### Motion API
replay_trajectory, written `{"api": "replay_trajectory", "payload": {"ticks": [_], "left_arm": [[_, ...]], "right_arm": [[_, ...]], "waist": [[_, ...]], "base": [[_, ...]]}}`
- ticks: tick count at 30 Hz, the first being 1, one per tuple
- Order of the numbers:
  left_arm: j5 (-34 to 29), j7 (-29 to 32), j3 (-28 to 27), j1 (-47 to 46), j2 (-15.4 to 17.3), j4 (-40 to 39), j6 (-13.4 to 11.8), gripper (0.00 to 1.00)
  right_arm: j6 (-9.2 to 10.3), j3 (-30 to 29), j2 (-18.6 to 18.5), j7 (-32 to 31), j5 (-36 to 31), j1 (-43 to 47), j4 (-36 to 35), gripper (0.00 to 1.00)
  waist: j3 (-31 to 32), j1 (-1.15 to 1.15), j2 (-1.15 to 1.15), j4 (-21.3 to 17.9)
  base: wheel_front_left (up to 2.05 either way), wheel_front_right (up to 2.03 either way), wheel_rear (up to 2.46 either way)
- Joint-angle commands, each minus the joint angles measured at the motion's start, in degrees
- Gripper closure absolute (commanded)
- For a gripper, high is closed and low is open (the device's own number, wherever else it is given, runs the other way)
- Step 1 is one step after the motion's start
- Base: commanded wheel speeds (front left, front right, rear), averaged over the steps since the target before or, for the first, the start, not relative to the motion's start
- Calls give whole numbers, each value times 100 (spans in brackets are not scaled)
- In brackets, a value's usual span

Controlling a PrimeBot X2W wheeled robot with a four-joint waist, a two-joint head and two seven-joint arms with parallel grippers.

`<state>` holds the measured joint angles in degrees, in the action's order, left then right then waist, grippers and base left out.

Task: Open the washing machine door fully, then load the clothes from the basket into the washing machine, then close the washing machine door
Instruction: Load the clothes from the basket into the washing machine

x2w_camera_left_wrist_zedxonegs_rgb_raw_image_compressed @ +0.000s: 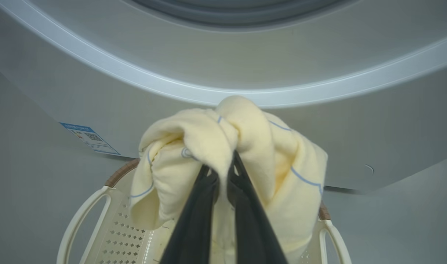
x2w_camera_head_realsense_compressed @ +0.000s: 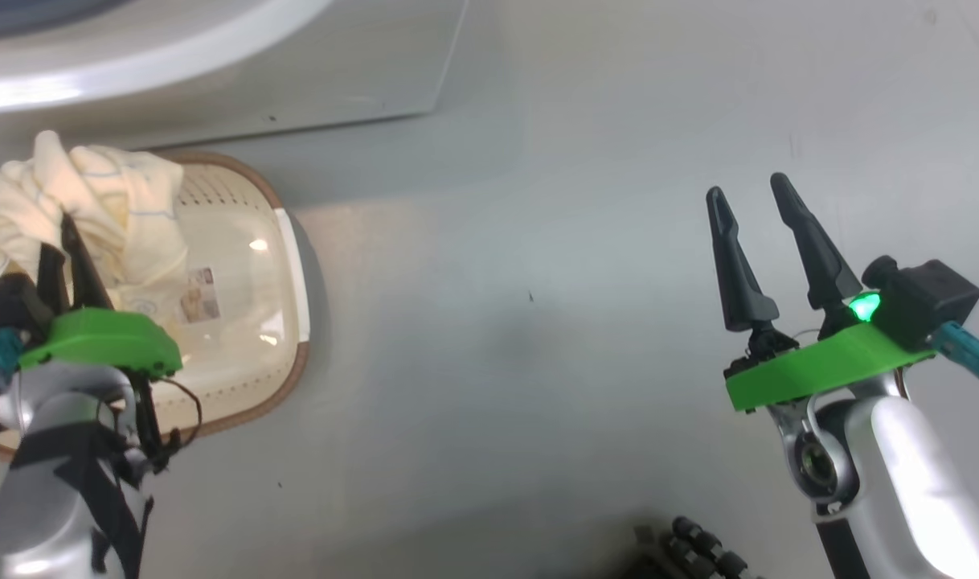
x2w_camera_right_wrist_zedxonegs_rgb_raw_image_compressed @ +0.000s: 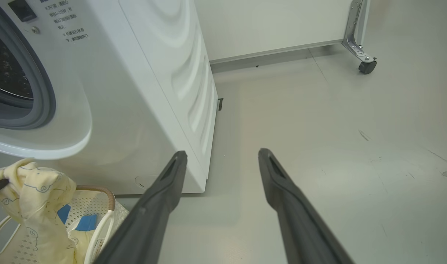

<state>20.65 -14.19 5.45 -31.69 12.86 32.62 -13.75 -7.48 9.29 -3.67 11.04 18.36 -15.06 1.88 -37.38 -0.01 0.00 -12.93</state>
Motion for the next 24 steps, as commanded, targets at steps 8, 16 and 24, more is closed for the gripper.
{"api": "replay_trajectory", "payload": {"ticks": [8, 16, 24], "left_arm": [[-496, -80, -305, 1075, -61, -1351, -89, 100], [-704, -81, -312, 1693, -62, -2012, -78, 100], [-725, -58, -230, 2377, -125, -2530, -158, 100]], "right_arm": [[-1, -50, -46, -228, -157, 502, -162, 0], [-1, -70, -35, -392, -230, 666, -229, 0], [-1, -125, -14, -534, -298, 924, -234, 0]], "waist": [[1185, 1, 0, 258], [1728, 1, 0, 249], [2280, 1, 0, 262]], "base": [[0, 0, 0], [0, 0, 0], [0, 0, 0]]}}
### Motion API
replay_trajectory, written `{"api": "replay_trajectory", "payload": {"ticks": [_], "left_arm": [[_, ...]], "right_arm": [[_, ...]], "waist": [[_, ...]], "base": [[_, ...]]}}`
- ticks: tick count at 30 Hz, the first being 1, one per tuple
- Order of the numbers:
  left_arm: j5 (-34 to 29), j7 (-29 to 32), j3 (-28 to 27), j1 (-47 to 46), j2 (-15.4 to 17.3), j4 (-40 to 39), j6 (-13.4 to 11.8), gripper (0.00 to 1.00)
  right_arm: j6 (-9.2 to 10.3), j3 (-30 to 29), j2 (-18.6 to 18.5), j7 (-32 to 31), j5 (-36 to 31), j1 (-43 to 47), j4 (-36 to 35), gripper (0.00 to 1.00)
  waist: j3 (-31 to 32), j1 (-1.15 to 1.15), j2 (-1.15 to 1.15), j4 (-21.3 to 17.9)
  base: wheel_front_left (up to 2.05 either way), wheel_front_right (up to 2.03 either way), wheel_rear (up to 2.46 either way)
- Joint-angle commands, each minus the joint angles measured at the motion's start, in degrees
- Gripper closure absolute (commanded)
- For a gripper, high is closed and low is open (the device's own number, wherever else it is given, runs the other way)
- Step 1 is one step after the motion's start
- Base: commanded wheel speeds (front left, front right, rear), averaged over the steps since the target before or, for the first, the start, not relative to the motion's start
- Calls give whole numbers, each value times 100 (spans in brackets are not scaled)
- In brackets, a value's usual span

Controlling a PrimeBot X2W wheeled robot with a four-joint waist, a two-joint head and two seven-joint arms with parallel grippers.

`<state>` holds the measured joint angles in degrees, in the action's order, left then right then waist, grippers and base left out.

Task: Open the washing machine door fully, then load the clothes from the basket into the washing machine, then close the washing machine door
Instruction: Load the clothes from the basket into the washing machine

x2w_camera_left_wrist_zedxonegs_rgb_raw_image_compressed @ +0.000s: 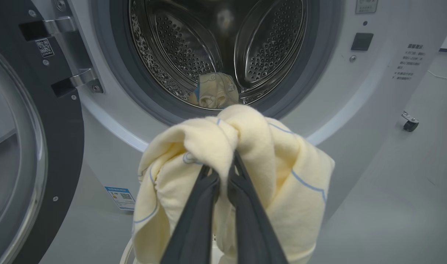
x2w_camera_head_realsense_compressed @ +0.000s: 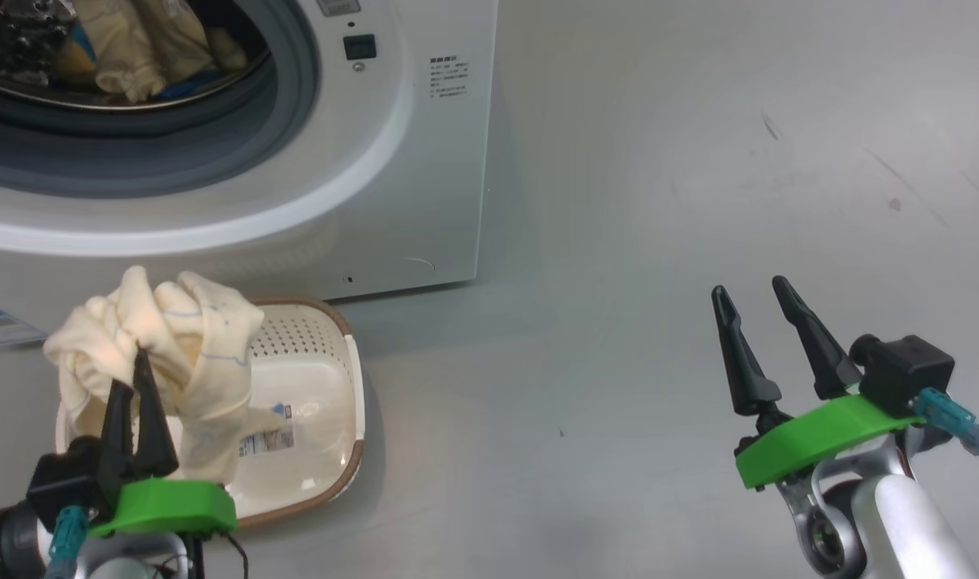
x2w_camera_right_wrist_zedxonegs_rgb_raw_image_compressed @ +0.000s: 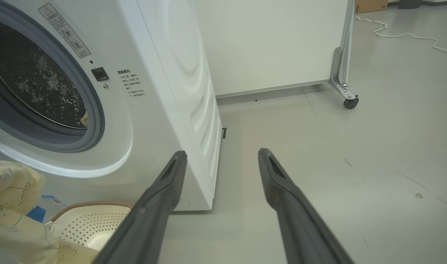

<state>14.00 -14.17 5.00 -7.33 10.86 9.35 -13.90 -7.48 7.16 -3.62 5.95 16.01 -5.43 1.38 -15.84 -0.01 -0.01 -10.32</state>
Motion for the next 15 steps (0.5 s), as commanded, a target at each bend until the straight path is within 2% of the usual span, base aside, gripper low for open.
{"api": "replay_trajectory", "payload": {"ticks": [1, 15], "left_arm": [[-58, -46, -171, 39, 66, -269, -153, 100], [16, 135, -24, 889, -44, -848, -271, 100]], "right_arm": [[-1, 80, -15, -31, -68, -7, -193, 0], [-1, -35, 36, -260, -180, 419, -334, 0]], "waist": [[185, 1, 1, 5], [850, 1, 1, 209]], "base": [[0, 0, 0], [0, 0, 0]]}}
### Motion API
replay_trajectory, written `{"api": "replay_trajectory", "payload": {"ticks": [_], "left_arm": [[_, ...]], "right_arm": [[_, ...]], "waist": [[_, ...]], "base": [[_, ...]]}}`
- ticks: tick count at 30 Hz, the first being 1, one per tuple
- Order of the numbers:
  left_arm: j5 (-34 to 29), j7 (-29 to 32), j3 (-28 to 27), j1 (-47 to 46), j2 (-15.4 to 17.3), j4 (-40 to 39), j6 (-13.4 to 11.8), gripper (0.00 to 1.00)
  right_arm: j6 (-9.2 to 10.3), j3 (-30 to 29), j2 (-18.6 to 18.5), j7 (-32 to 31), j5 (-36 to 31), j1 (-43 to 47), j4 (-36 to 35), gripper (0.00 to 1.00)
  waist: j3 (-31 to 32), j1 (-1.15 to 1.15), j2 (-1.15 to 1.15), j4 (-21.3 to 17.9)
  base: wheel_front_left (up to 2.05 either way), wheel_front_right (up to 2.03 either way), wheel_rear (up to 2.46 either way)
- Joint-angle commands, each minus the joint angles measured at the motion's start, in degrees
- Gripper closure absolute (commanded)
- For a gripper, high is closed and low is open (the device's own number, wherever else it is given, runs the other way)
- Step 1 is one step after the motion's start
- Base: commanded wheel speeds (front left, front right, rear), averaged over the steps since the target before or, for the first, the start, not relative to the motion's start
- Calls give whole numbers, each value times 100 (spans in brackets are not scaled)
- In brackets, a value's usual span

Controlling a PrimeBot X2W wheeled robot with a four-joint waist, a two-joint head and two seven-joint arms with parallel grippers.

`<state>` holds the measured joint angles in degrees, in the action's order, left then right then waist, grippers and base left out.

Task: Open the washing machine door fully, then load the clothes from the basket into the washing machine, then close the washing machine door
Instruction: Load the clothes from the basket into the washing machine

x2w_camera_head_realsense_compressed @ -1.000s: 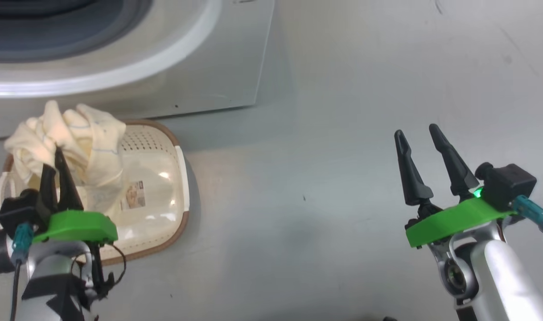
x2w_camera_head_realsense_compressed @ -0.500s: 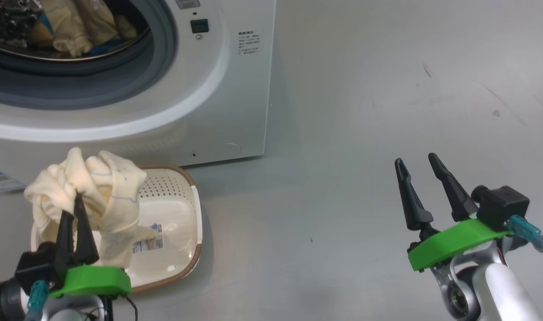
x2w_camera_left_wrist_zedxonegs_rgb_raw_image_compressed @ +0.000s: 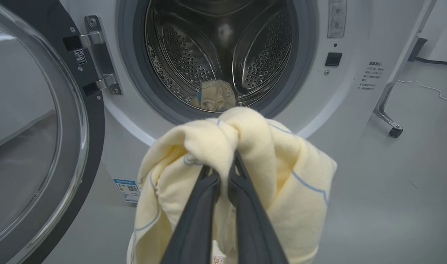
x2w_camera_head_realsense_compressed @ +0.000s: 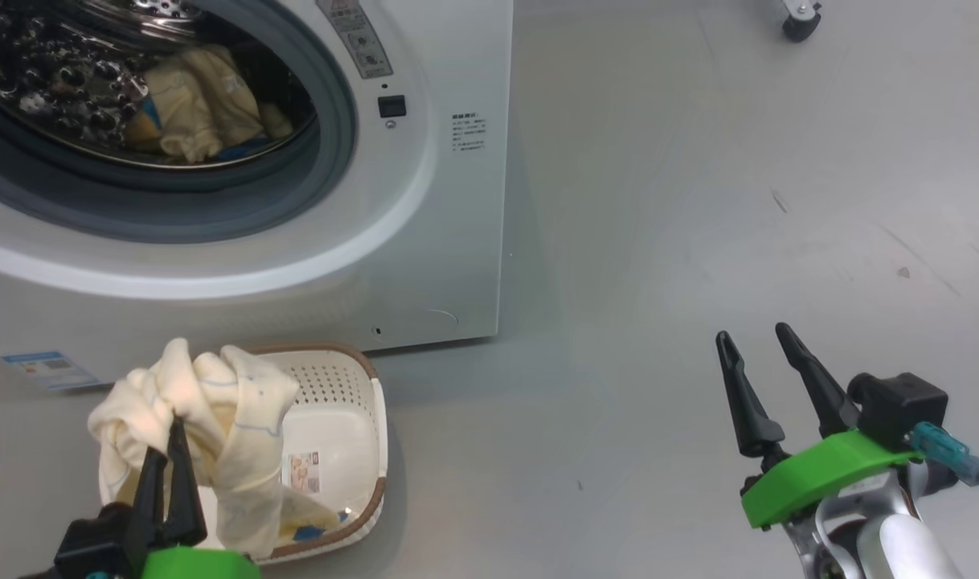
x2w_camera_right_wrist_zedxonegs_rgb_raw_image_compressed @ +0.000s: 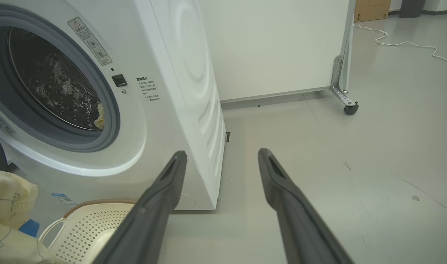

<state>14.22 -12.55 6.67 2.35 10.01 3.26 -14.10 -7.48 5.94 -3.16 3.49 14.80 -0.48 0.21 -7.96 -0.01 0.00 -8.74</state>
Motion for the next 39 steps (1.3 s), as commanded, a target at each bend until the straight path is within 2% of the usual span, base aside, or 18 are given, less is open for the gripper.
{"api": "replay_trajectory", "payload": {"ticks": [1, 16, 39], "left_arm": [[-3, -17, -177, -38, 30, -258, -260, 100], [44, 117, -30, 369, 9, -415, -302, 100], [123, 250, 22, 243, 103, -275, -322, 100]], "right_arm": [[-1, 80, -8, -31, -68, -49, -232, 0], [-1, 91, 16, -238, -128, 269, -370, 0], [-1, 161, 27, -265, -94, 327, -488, 0]], "waist": [[106, 1, 0, 73], [615, 1, 0, 227], [476, 1, 0, 192]], "base": [[0, 0, 0], [0, 0, 0], [0, 0, 0]]}}
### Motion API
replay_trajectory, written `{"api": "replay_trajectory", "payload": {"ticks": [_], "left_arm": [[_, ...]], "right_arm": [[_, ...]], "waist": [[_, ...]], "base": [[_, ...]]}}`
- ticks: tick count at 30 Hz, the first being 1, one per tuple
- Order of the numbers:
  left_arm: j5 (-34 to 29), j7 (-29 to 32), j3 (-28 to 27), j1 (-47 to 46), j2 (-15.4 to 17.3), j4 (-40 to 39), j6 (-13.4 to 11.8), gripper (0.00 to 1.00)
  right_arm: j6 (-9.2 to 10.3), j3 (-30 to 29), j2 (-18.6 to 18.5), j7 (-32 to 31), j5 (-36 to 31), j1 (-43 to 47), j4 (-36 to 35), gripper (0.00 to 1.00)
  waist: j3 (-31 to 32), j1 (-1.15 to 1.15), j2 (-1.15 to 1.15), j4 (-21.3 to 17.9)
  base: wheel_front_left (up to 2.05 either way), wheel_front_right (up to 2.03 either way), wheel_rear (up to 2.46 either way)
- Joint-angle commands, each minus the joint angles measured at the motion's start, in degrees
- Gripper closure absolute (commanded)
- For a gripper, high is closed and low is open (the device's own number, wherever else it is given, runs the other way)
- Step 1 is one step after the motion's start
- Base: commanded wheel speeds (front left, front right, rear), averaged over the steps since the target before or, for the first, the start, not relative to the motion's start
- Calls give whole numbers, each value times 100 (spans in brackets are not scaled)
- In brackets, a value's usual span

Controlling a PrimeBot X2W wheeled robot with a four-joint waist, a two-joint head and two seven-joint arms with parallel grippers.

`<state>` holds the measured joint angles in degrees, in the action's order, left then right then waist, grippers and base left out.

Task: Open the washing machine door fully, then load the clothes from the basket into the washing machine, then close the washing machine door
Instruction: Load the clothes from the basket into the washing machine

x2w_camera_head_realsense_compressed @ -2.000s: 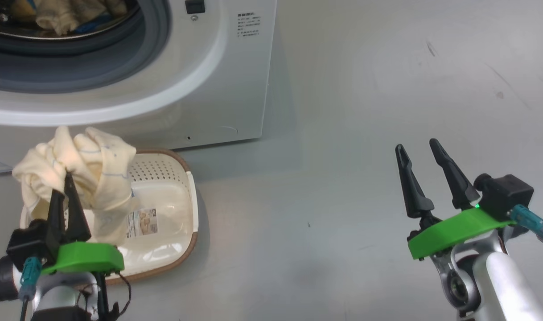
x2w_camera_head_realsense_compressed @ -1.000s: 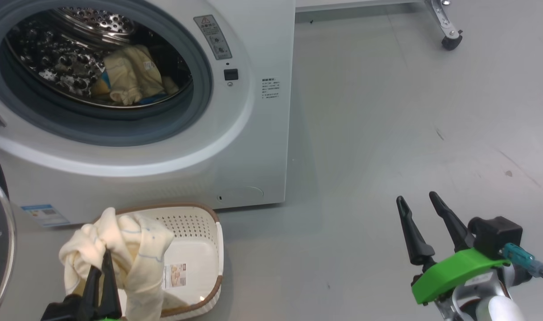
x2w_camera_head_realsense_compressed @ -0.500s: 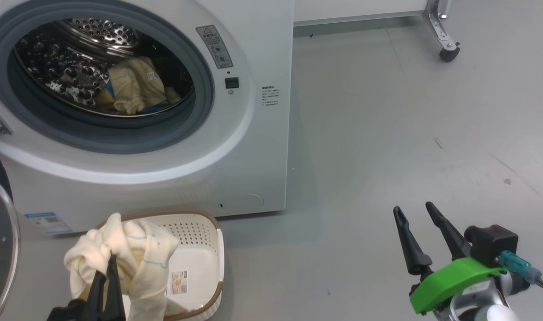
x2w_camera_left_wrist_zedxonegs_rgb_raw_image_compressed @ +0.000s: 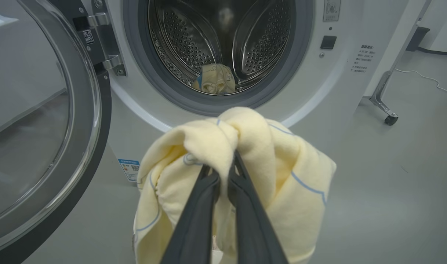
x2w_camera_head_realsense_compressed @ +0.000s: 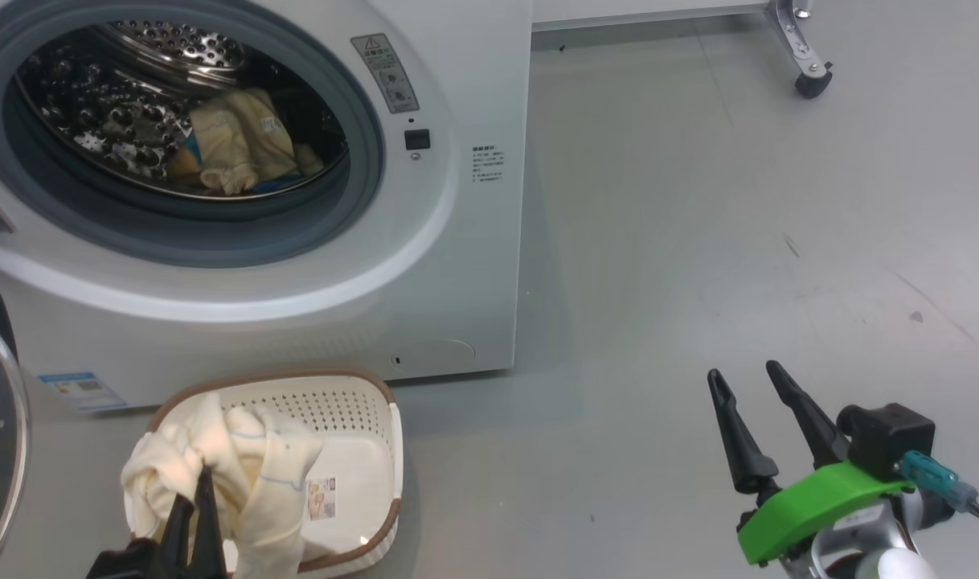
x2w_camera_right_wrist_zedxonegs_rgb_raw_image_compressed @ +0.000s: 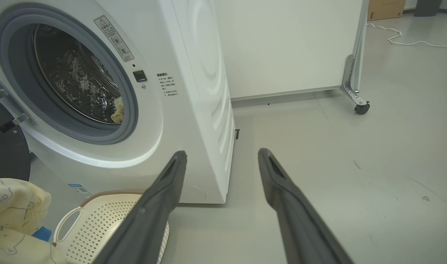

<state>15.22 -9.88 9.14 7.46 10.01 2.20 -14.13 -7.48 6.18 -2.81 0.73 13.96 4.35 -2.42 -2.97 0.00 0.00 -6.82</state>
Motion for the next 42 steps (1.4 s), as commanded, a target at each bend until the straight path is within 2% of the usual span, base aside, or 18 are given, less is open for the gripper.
{"api": "replay_trajectory", "payload": {"ticks": [1, 11, 19, 29, 42], "left_arm": [[35, -7, -230, -311, 127, -132, -297, 100], [392, 274, -342, -1209, 262, 611, 12, 100], [693, 800, -510, -2399, 474, 1417, 196, 100], [888, 1793, -618, -4156, 1107, 2192, 512, 100], [1030, 3360, -700, -6438, 2057, 2264, 750, 100]], "right_arm": [[-1, 142, -8, 11, -7, -156, -228, 0], [-1, 204, -8, 49, 18, -322, -275, 0], [-1, 263, -11, 152, 87, -638, -268, 0], [-1, 386, -11, 506, 283, -1118, -78, 0], [-1, 528, -9, 999, 524, -1595, 274, 0]], "waist": [[-49, 0, 0, 3], [-486, 0, 0, -54], [-1221, 0, 0, -333], [-2182, 0, 0, -783], [-3151, 0, 0, -1142]], "base": [[0, 0, 0], [0, 0, 0], [0, 0, 0], [0, 0, 0], [0, 0, 0]]}}
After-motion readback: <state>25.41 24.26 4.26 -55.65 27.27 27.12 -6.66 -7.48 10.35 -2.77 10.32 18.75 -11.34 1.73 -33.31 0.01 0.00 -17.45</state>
